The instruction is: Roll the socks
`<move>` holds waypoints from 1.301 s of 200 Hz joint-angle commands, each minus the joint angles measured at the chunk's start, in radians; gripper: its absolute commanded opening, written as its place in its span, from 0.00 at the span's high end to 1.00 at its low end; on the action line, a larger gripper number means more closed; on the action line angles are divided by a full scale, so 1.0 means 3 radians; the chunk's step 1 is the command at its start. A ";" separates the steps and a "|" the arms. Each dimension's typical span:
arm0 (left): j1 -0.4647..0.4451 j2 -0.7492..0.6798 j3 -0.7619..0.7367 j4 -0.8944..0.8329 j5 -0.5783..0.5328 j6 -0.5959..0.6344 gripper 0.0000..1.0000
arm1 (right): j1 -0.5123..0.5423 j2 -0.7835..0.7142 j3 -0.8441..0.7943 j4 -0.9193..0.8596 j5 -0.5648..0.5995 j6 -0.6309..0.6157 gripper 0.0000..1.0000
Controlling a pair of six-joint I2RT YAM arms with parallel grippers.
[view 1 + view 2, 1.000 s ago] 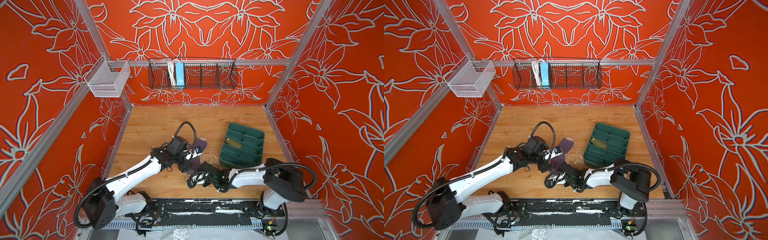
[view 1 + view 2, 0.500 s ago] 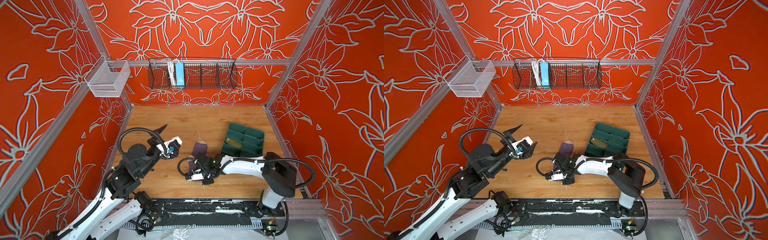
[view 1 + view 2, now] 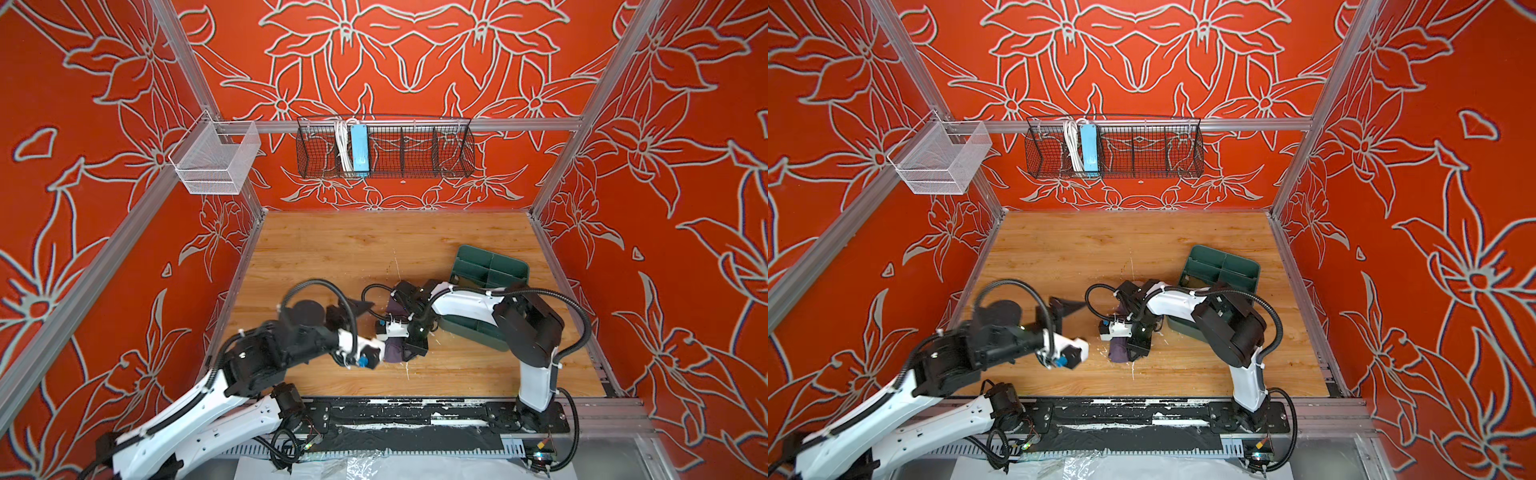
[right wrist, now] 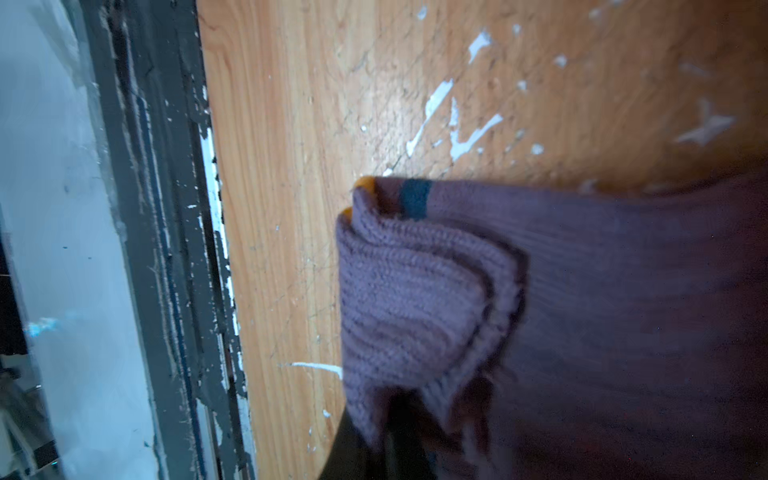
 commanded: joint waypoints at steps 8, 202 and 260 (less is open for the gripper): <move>-0.0801 0.0226 -0.0655 0.0122 -0.0823 0.0168 0.14 | -0.0045 0.0179 0.0151 -0.0398 -0.0365 -0.0116 1.00; -0.0661 0.2361 -0.0996 0.2245 -0.1270 -0.1431 0.52 | -0.0048 0.0033 0.0033 -0.0206 -0.0523 -0.0116 1.00; -0.0655 0.2421 -0.0828 0.1776 -0.1132 -0.1541 0.88 | -0.0081 -0.0093 -0.0056 -0.0094 -0.0436 -0.0071 1.00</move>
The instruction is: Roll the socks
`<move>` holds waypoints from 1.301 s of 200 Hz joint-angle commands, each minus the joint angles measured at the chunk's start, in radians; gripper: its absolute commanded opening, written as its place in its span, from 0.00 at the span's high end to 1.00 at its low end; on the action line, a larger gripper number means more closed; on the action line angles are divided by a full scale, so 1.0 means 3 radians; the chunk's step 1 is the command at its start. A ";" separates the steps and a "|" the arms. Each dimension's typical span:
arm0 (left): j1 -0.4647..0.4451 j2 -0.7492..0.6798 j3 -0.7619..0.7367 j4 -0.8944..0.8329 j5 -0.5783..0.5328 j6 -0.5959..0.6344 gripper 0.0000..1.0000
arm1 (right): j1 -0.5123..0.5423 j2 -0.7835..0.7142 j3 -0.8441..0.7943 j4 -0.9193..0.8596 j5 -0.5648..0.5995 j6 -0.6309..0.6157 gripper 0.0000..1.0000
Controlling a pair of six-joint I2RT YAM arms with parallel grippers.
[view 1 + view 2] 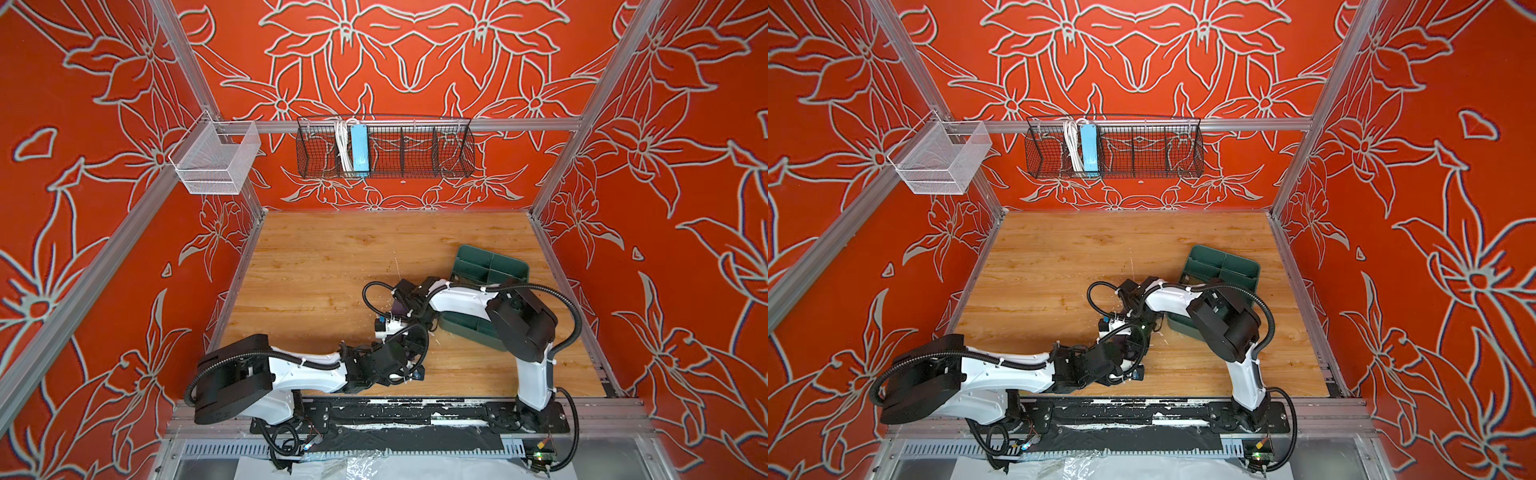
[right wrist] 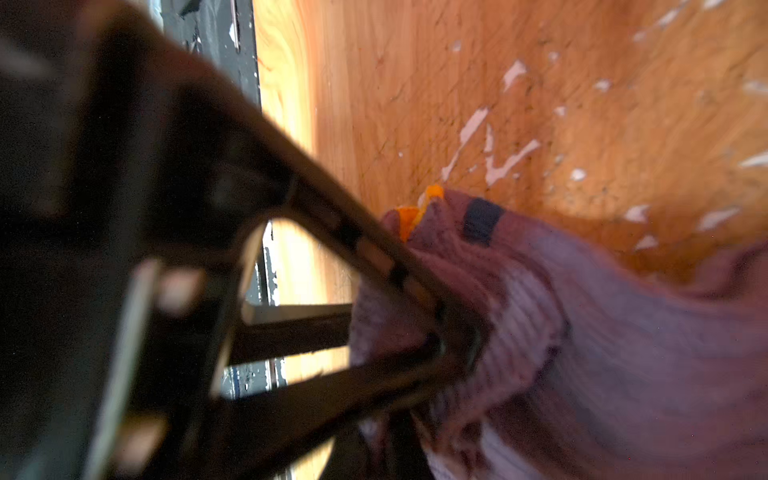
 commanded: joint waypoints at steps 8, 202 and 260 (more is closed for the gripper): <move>0.0016 -0.0002 0.0202 -0.0485 0.0102 -0.0153 0.91 | -0.0029 -0.0238 -0.0145 0.0070 0.0000 -0.0028 1.00; 0.1079 0.1025 0.1846 -0.2665 0.2793 -0.0387 1.00 | -0.0116 -0.4798 -0.2126 0.1574 0.2872 -0.0772 0.47; 0.1390 0.1627 0.2505 -0.3165 0.3355 -0.0458 1.00 | 0.1001 -0.4289 -0.2337 0.1246 0.3342 -0.1229 0.46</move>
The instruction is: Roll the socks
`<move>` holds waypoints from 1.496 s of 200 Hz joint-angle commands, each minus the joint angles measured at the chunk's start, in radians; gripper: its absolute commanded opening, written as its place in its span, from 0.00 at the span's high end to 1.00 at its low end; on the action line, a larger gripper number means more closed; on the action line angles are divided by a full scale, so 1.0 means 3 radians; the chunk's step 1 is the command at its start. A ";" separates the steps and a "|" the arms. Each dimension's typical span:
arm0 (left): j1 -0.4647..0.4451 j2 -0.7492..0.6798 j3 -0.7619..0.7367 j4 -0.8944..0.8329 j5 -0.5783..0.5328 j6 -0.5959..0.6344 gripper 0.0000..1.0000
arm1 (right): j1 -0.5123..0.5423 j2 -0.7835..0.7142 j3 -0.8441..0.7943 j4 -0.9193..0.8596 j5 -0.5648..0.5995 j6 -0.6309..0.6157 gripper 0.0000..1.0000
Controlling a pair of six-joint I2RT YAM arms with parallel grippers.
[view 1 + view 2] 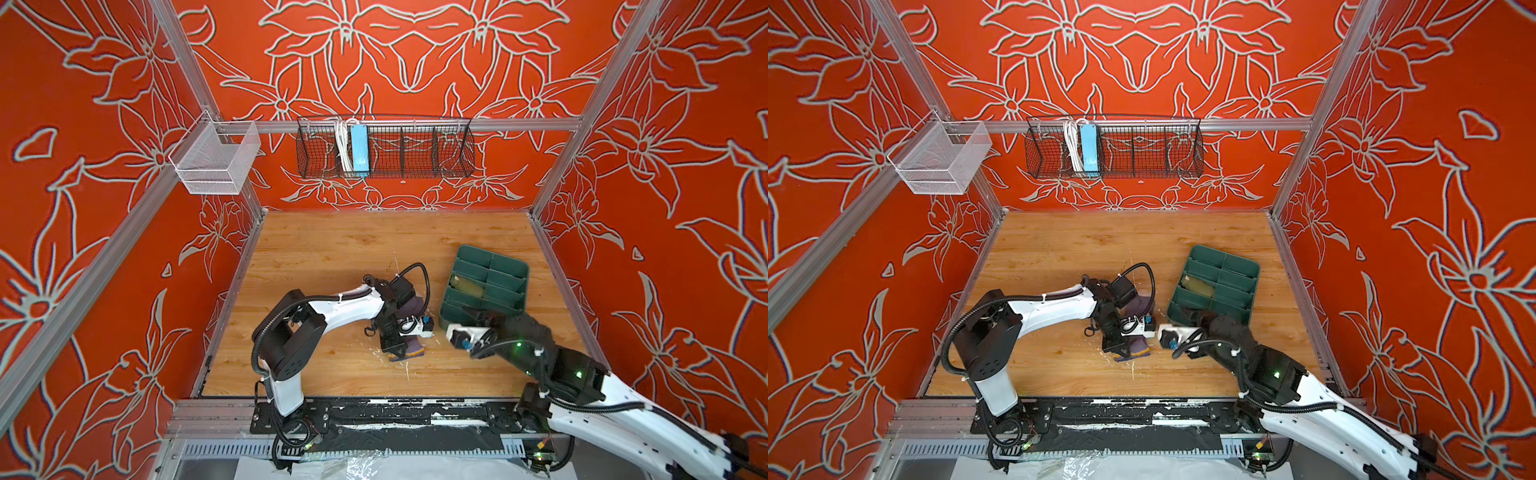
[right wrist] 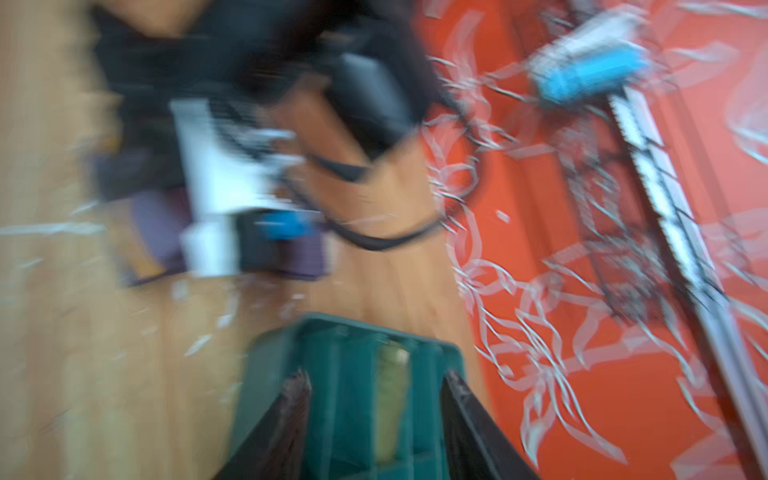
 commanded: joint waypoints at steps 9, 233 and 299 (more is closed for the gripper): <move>0.0028 0.0227 0.0226 -0.0403 0.0452 -0.0017 1.00 | 0.0549 0.0497 -0.0027 -0.0172 0.0192 -0.0177 0.46; 0.0156 -0.0063 0.0114 0.0050 -0.0314 -0.0401 0.66 | 0.0728 0.2748 0.0150 0.0441 -0.0425 0.0678 1.00; 0.0458 -0.1800 -0.0513 0.1289 -0.2280 -0.0419 0.29 | 0.0659 0.3127 0.0549 -0.0209 -0.0994 0.0819 1.00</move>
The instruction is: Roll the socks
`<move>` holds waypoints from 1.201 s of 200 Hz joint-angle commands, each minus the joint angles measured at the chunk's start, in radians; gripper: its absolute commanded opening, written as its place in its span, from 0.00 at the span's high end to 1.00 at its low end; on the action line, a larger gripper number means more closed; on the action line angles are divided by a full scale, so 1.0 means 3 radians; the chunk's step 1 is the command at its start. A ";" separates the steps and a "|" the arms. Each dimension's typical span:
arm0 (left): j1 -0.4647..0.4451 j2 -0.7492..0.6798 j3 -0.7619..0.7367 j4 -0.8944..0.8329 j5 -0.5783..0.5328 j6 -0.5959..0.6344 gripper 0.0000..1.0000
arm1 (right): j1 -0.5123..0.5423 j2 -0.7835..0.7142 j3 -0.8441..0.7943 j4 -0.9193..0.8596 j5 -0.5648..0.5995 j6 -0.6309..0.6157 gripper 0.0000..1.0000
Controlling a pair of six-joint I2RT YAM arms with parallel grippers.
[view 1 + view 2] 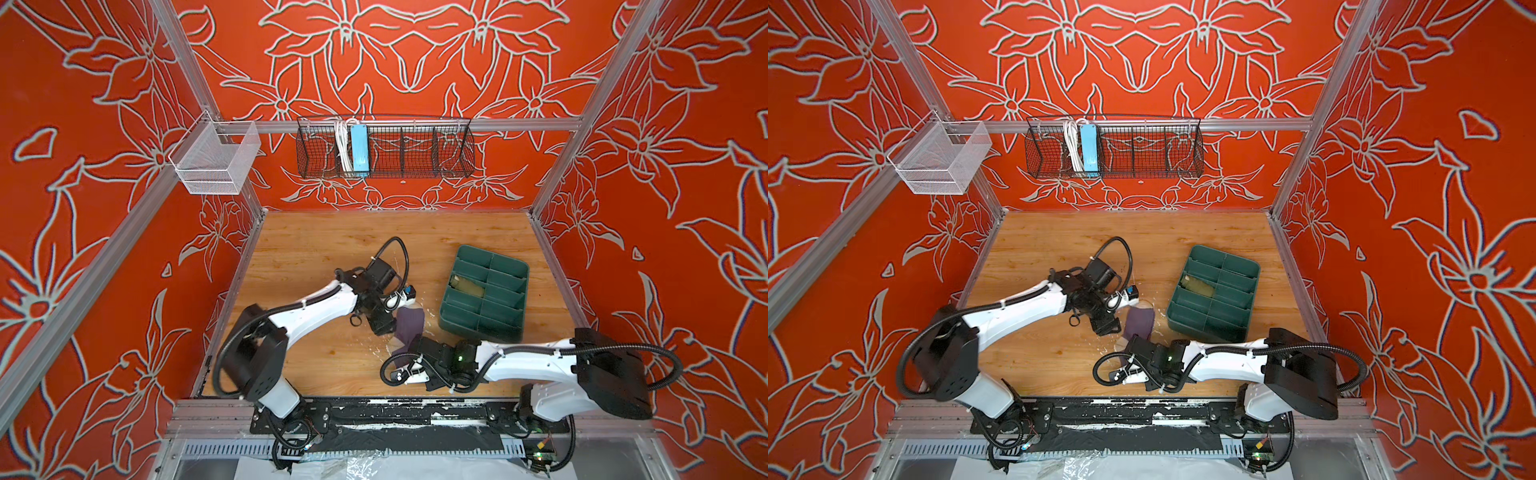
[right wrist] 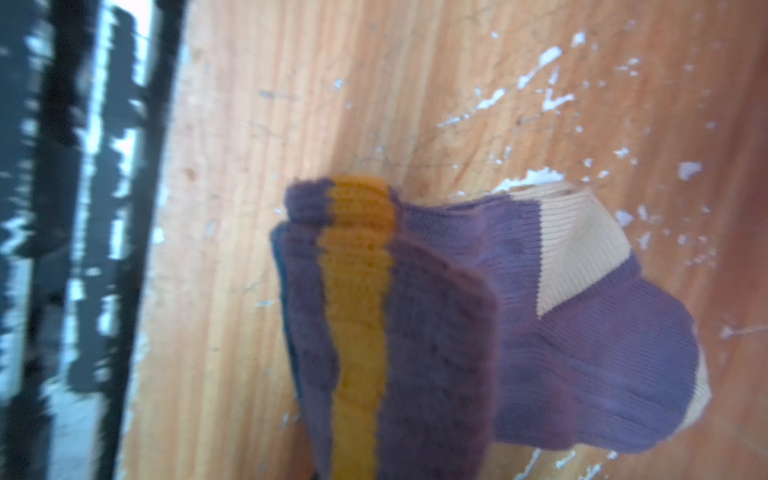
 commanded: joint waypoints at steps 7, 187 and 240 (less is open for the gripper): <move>0.0051 -0.0907 -0.0147 0.0716 -0.1253 0.0195 0.27 | -0.0052 0.0332 0.0253 -0.0672 -0.0535 0.0101 1.00; -0.1558 -0.2453 -0.1159 0.0155 -0.0764 0.1616 0.36 | -0.0970 0.1785 0.1702 -0.2066 -0.1936 0.0030 1.00; -0.2613 -0.1498 -0.1895 0.0969 -0.2184 0.2057 0.38 | -0.1034 0.1752 0.1714 -0.2035 -0.1919 0.0035 1.00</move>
